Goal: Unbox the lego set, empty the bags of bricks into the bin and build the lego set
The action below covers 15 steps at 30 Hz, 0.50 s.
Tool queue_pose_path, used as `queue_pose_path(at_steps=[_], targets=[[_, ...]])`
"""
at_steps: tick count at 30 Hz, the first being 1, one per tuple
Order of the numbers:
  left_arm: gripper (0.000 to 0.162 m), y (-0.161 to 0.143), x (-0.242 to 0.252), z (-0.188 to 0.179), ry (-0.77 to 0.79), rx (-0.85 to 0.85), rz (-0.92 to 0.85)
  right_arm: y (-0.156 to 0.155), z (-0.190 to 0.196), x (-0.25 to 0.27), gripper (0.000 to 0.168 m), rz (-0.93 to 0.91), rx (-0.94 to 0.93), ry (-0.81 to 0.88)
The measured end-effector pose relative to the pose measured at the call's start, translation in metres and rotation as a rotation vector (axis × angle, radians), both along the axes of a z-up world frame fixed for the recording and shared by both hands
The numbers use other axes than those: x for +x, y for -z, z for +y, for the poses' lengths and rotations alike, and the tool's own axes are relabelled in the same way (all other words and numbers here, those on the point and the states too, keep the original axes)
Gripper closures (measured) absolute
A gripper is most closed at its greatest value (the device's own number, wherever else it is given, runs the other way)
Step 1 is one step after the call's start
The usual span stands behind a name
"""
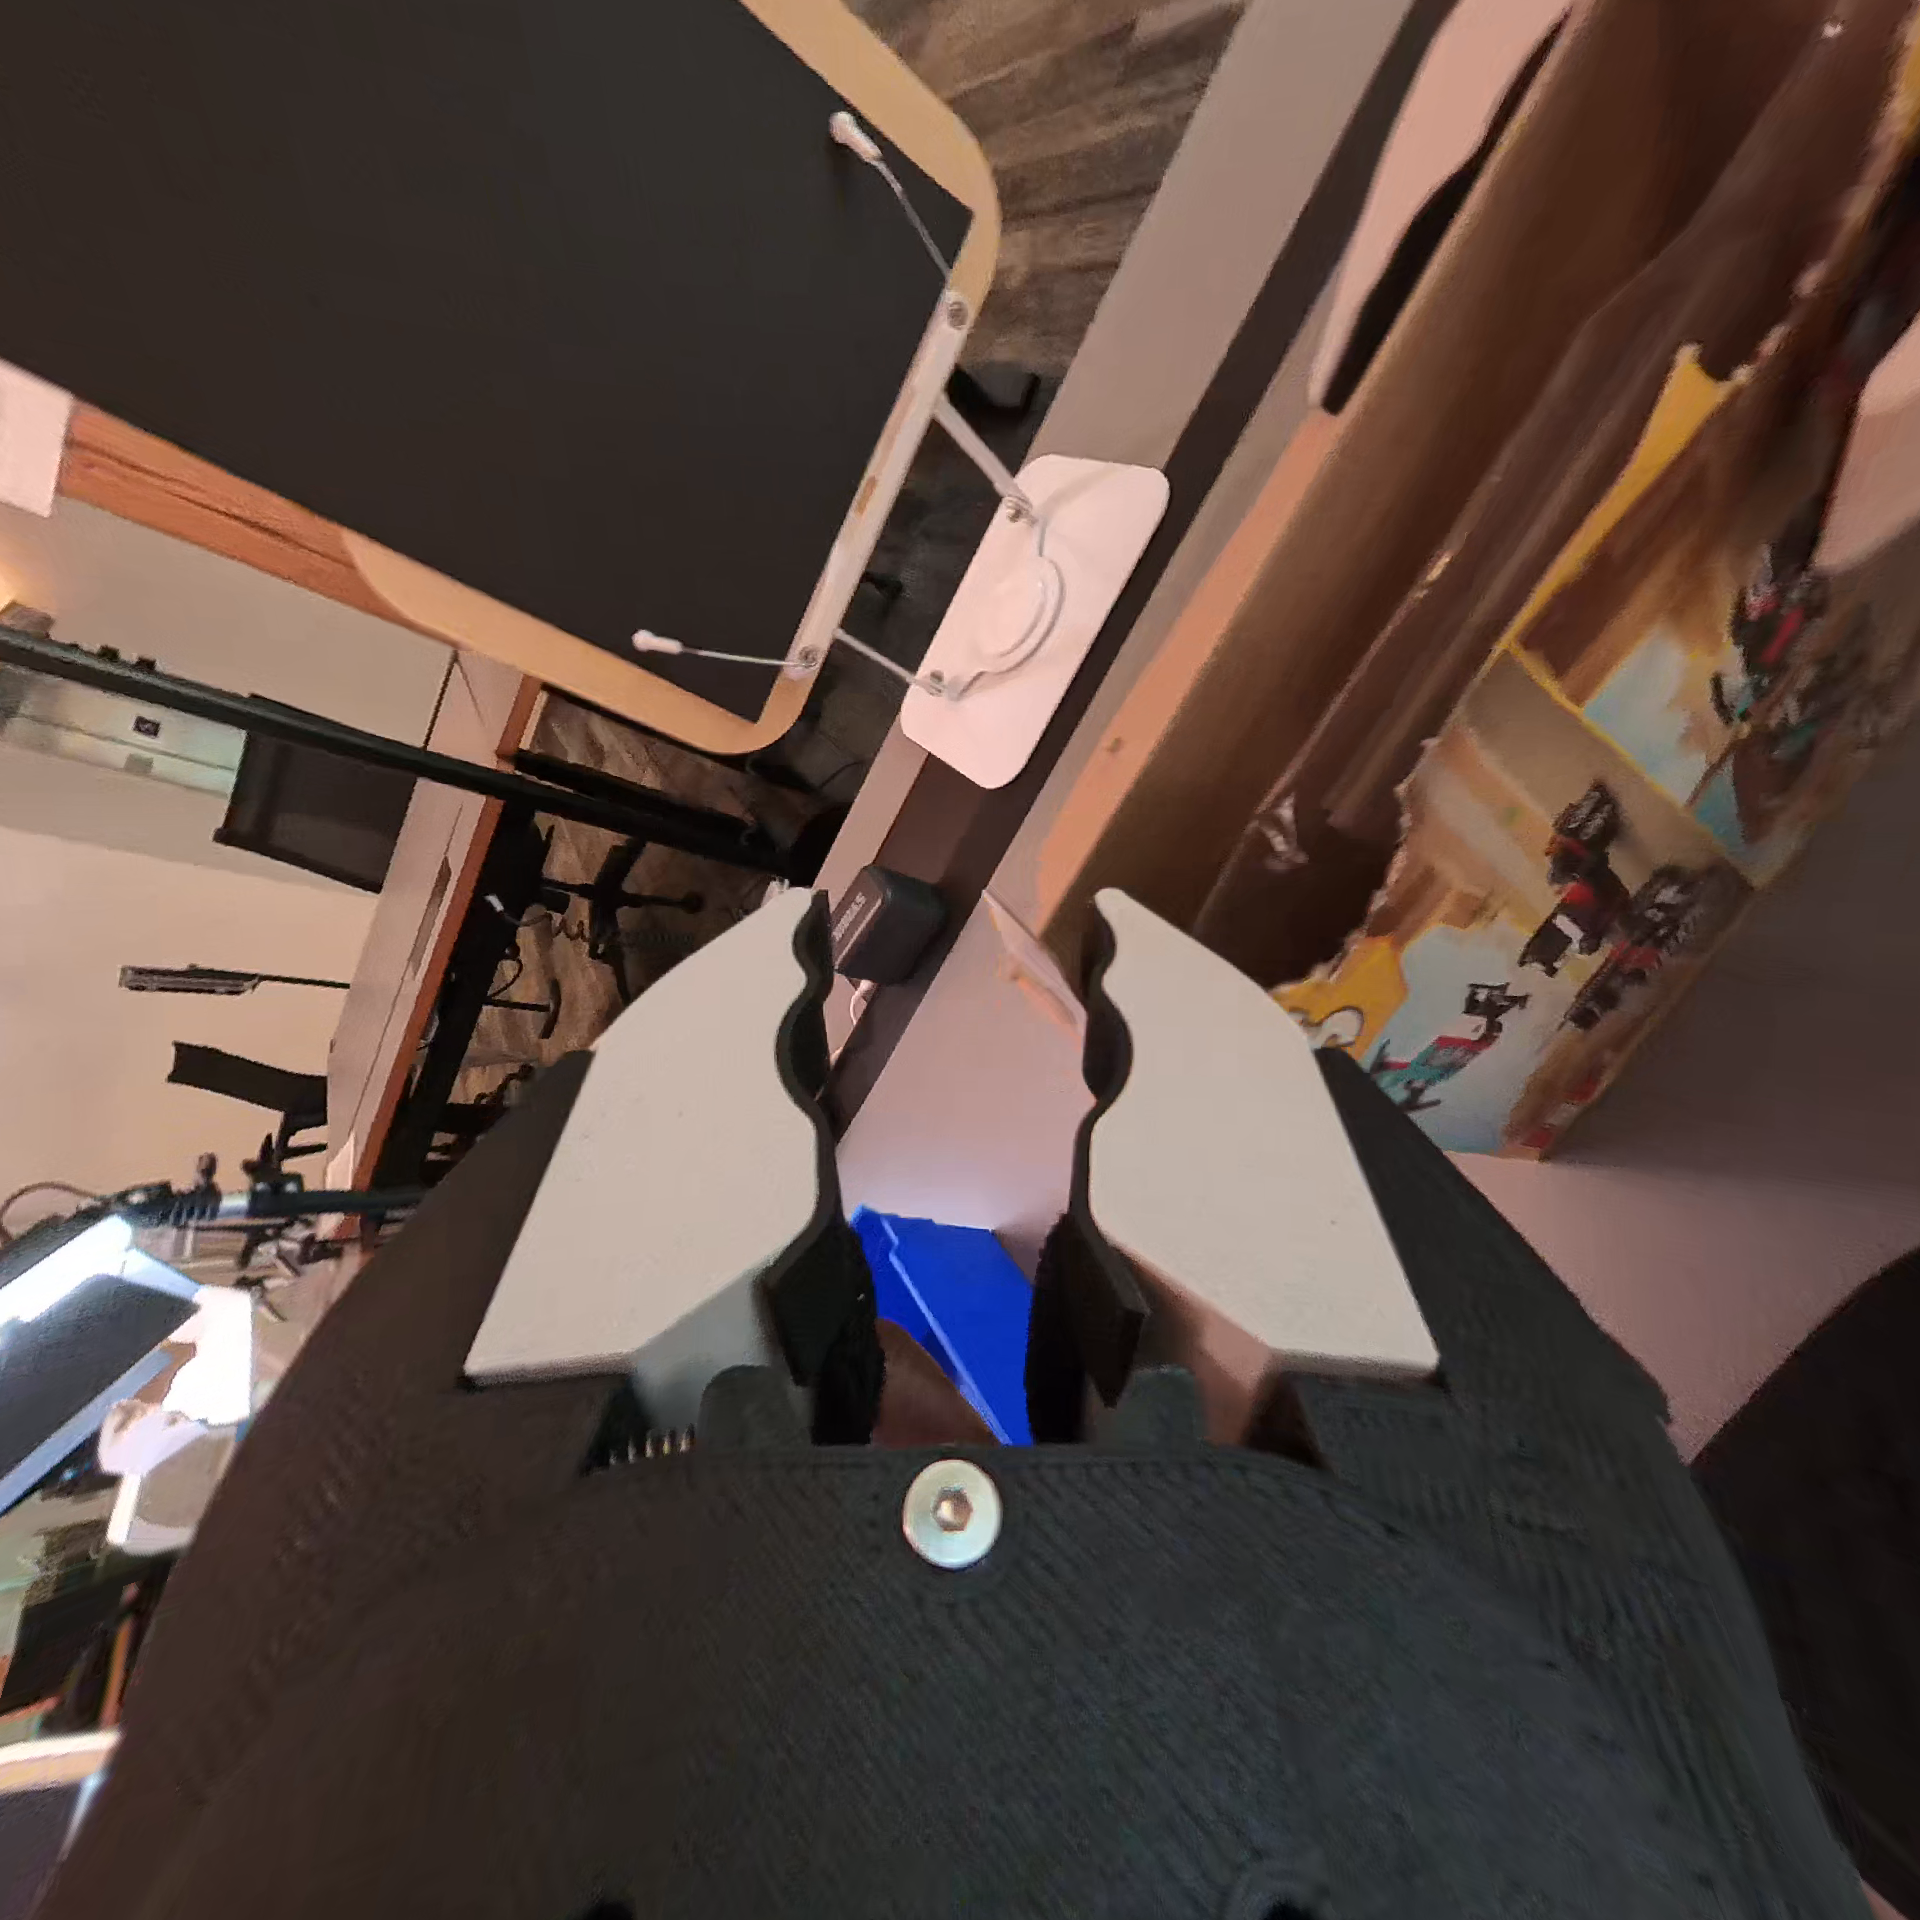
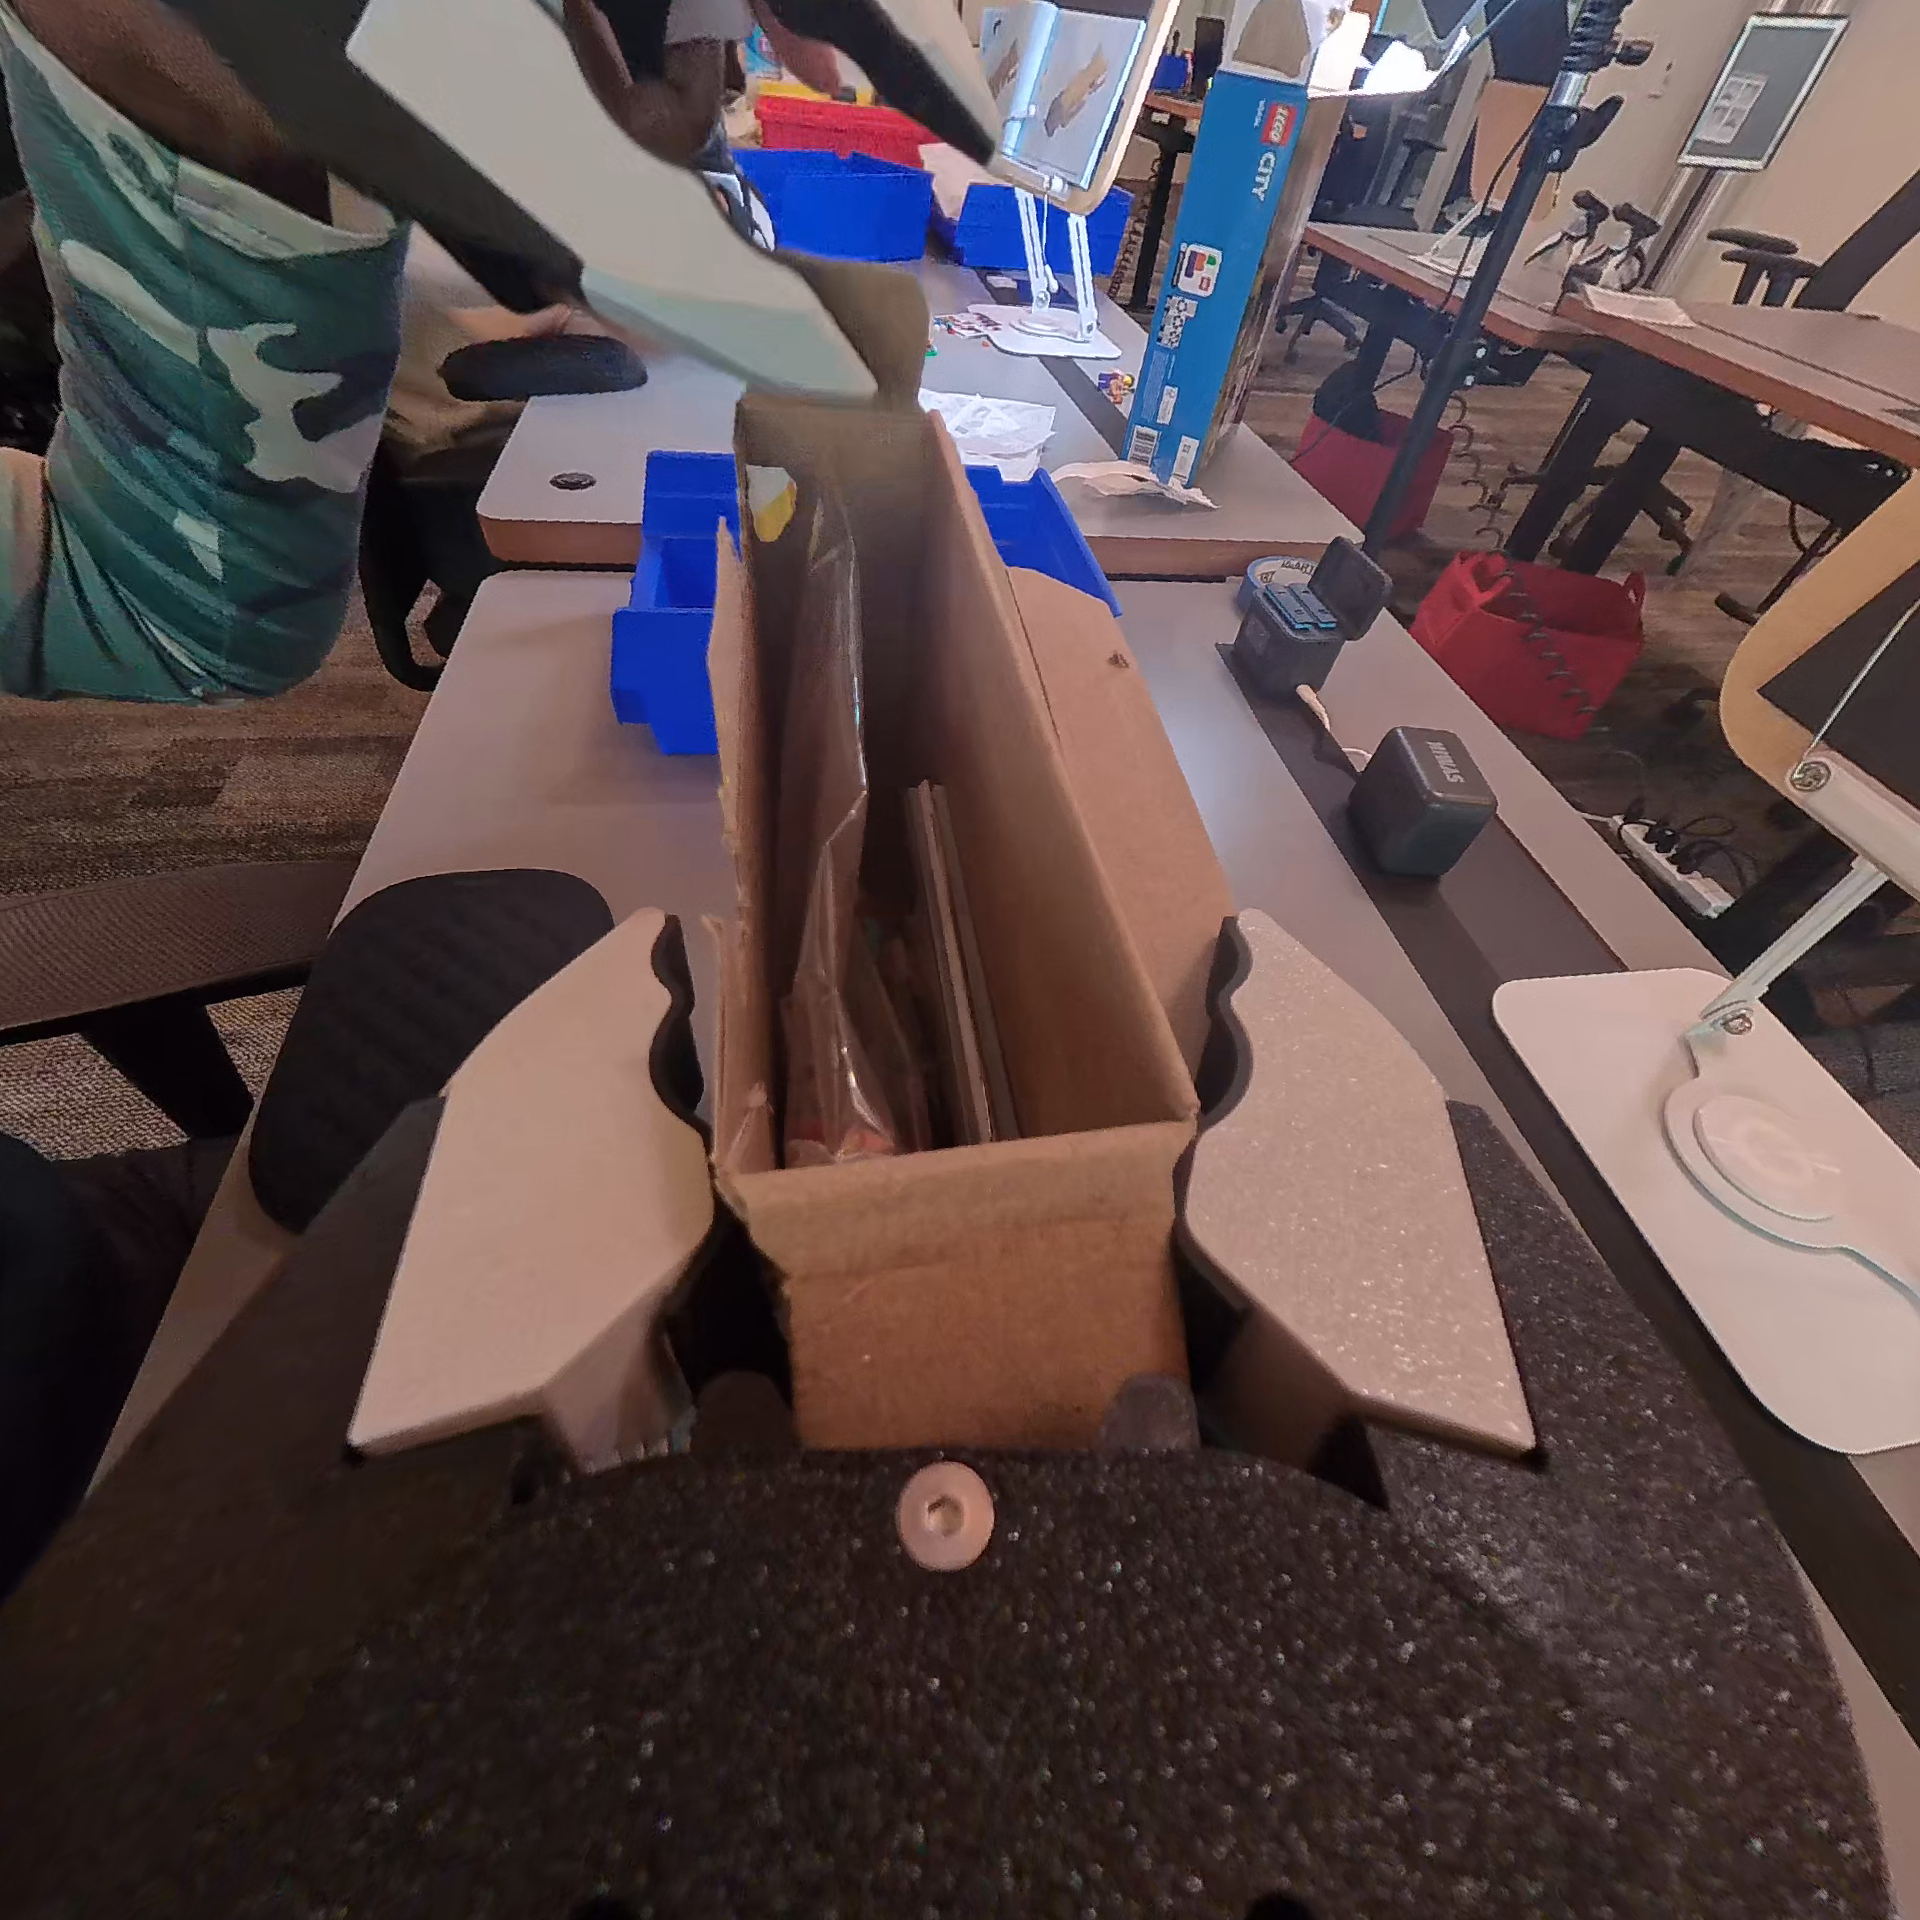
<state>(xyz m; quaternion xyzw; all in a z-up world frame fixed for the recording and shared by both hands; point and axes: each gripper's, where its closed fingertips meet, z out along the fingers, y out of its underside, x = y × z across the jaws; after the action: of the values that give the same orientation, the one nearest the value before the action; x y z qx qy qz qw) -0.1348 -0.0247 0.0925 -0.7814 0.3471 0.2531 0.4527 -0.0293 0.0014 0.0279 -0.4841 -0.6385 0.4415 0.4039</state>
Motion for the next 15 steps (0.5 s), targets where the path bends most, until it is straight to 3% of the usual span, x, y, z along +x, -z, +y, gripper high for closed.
queue_pose_path(at_steps=[8,15], targets=[[0.132,0.008,-0.019,-0.011,0.030,0.010,-0.143,-0.001,-0.001,-0.001,0.072,0.006,-0.002,-0.009],[0.134,0.004,-0.024,-0.008,0.029,0.072,-0.144,0.000,0.000,-0.001,0.073,0.003,-0.004,-0.013]])
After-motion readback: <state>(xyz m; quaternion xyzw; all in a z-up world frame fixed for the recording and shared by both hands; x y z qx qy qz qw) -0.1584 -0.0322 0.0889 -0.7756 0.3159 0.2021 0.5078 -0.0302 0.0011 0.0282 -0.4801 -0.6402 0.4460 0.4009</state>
